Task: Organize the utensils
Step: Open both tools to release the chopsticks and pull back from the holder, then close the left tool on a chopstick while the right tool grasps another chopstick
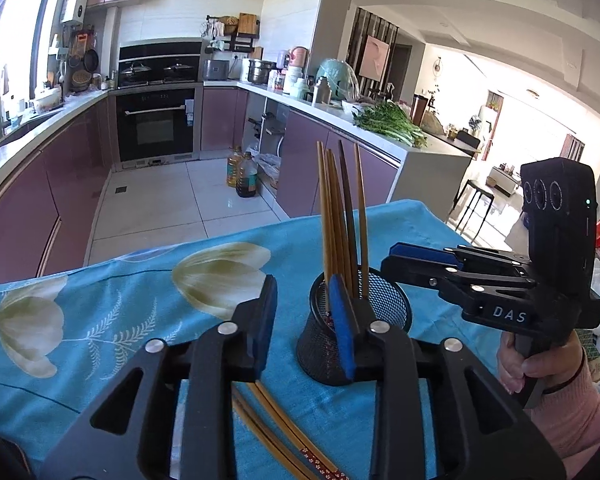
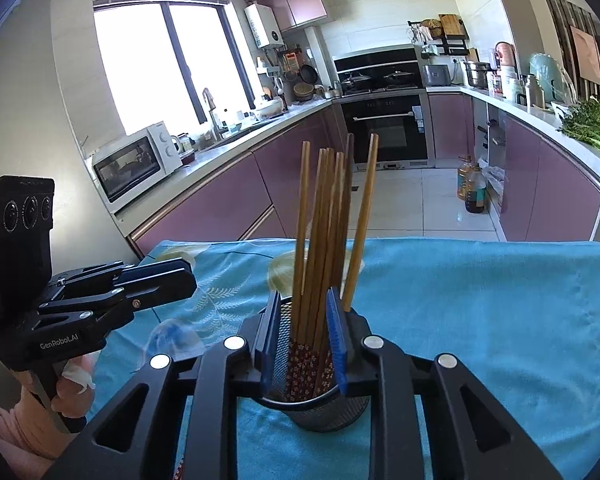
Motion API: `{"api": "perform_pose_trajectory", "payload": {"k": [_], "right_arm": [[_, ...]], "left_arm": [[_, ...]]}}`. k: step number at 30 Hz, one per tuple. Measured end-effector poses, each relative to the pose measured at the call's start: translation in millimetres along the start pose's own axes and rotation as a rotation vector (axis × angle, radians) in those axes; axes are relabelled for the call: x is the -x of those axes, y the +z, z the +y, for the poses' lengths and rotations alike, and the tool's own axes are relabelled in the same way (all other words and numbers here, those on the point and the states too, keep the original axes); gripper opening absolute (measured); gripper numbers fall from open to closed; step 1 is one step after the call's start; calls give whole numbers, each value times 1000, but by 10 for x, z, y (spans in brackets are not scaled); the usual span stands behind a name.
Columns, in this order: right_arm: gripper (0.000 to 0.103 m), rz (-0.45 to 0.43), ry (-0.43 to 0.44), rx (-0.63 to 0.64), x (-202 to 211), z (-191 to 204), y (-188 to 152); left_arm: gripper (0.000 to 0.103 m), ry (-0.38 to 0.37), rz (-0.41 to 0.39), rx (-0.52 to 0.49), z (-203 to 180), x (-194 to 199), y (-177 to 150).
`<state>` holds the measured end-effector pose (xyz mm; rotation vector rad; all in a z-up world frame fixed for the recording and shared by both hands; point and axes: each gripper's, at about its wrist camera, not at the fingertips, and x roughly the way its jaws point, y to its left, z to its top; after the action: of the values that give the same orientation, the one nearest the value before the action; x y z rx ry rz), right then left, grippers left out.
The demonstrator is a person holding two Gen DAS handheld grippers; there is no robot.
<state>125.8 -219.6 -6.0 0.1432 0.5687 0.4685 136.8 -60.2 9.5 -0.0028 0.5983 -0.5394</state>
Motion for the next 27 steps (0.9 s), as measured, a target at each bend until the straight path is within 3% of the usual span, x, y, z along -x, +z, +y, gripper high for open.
{"api": "perform_pose_trajectory", "payload": {"k": [5,10,18,27], "right_arm": [[36,-36,61,104,235,283,-110],[38,34,100,163,170,487,-347],[39,227,99,130,-276,591,-840],[38,296,75,106,-466,650,-1037]], "left_arm": [[45,56,-54,14,110,256,-171],[54,131,-48,38,234,400,-409],[56,209,67,52,401,301,-841],[56,182,184,92,351,71,-1231]]}}
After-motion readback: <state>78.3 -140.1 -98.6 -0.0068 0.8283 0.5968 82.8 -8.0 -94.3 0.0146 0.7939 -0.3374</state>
